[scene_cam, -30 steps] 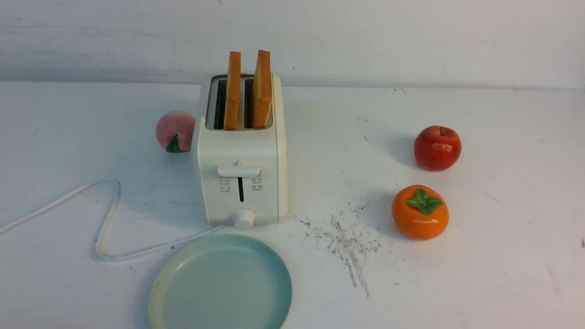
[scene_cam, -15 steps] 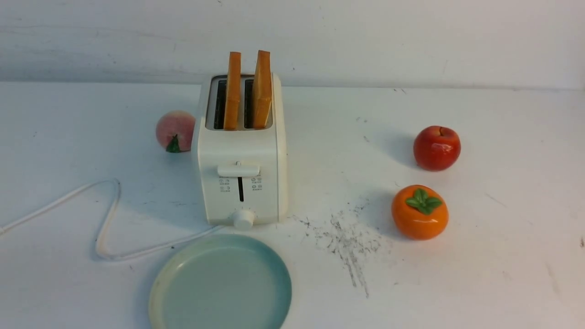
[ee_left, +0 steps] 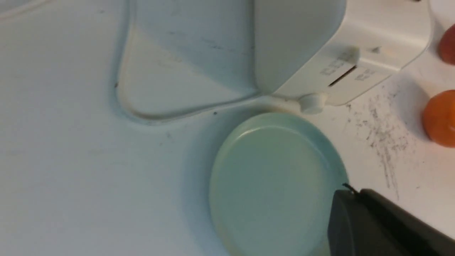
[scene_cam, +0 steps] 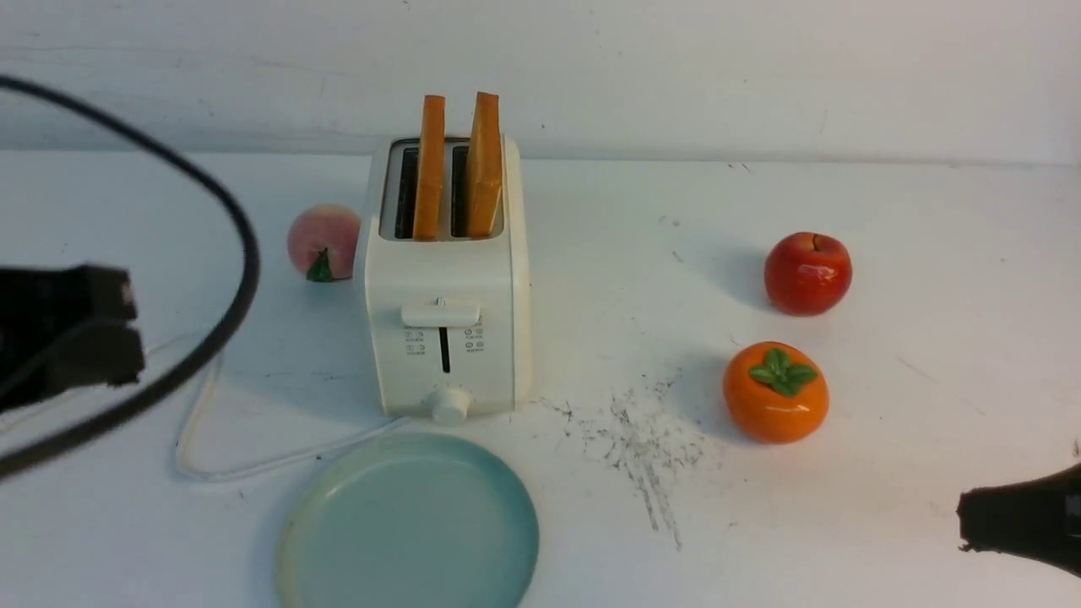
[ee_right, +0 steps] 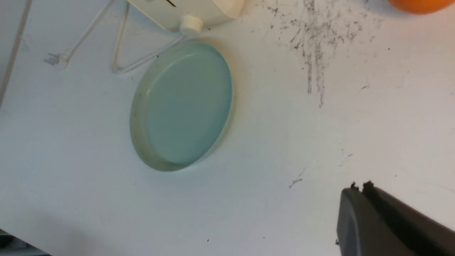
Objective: Take toasted bread from bread machine on white table place on plate.
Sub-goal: 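Reach for a toast slice standing in the toaster with the left gripper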
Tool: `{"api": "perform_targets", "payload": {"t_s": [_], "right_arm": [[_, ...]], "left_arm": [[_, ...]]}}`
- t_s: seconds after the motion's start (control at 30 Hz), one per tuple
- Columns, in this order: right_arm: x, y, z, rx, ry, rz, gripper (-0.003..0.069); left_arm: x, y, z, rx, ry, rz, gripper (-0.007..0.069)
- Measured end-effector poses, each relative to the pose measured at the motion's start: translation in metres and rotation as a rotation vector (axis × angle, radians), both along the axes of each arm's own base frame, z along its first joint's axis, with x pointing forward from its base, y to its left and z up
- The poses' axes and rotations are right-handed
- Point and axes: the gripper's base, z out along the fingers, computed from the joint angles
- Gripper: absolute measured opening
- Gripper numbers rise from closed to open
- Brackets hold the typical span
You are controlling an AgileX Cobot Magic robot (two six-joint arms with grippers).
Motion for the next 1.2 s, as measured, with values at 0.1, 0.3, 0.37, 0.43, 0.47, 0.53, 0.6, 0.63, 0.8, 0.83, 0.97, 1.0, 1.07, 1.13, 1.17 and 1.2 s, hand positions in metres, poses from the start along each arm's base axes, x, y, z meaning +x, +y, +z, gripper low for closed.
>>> {"api": "perform_targets", "payload": {"t_s": [0.1,0.3,0.37,0.43,0.47,0.53,0.6,0.63,0.8,0.83,0.97,1.0,1.07,1.13,1.17,1.2], "right_arm": [[0.001,-0.001,0.001,-0.01,-0.016,-0.012,0.0012],[0.003,-0.002,0.002,-0.011,-0.03,-0.026,0.0022],[0.003,-0.002,0.002,-0.011,-0.031,-0.027,0.0025],[0.003,-0.002,0.002,-0.011,-0.031,-0.027,0.0026],[0.003,-0.002,0.002,-0.011,-0.031,-0.027,0.0029],[0.003,-0.002,0.002,-0.011,-0.031,-0.027,0.0033],[0.003,-0.002,0.002,-0.011,-0.031,-0.027,0.0036],[0.003,-0.002,0.002,-0.011,-0.032,-0.028,0.0038],[0.003,-0.002,0.002,-0.01,-0.035,-0.031,0.0044],[0.003,-0.002,0.002,-0.01,-0.036,-0.032,0.0045],[0.003,-0.002,0.002,-0.01,-0.036,-0.032,0.0051],[0.003,-0.002,0.002,-0.01,-0.036,-0.032,0.0053],[0.003,-0.002,0.002,-0.01,-0.036,-0.032,0.0055],[0.003,-0.002,0.002,-0.01,-0.036,-0.032,0.0057],[0.003,-0.002,0.002,-0.01,-0.036,-0.032,0.0059],[0.003,-0.002,0.002,-0.01,-0.036,-0.032,0.0061]], "left_arm": [[0.036,-0.016,0.013,0.003,-0.015,-0.09,-0.0014],[0.096,-0.055,0.02,0.037,-0.004,-0.209,-0.0014],[0.118,-0.066,0.021,0.055,-0.014,-0.23,-0.0014],[0.133,-0.071,0.019,0.064,-0.02,-0.231,-0.0014],[0.148,-0.075,0.018,0.071,-0.033,-0.229,-0.0007],[0.166,-0.079,0.018,0.074,-0.054,-0.222,0.0036],[0.182,-0.083,0.012,0.077,-0.062,-0.215,0.0102],[0.189,-0.084,0.009,0.078,-0.068,-0.212,0.0148],[0.21,-0.089,-0.008,0.08,-0.067,-0.199,0.0364],[0.216,-0.091,-0.018,0.084,-0.053,-0.197,0.0424],[0.229,-0.093,-0.039,0.093,-0.028,-0.192,0.0507],[0.231,-0.094,-0.042,0.096,-0.027,-0.193,0.0505],[0.234,-0.094,-0.047,0.099,-0.026,-0.192,0.0471],[0.234,-0.094,-0.047,0.101,-0.03,-0.192,0.0421],[0.234,-0.094,-0.044,0.103,-0.042,-0.19,0.0302],[0.233,-0.093,-0.041,0.103,-0.051,-0.189,0.0236]]}}
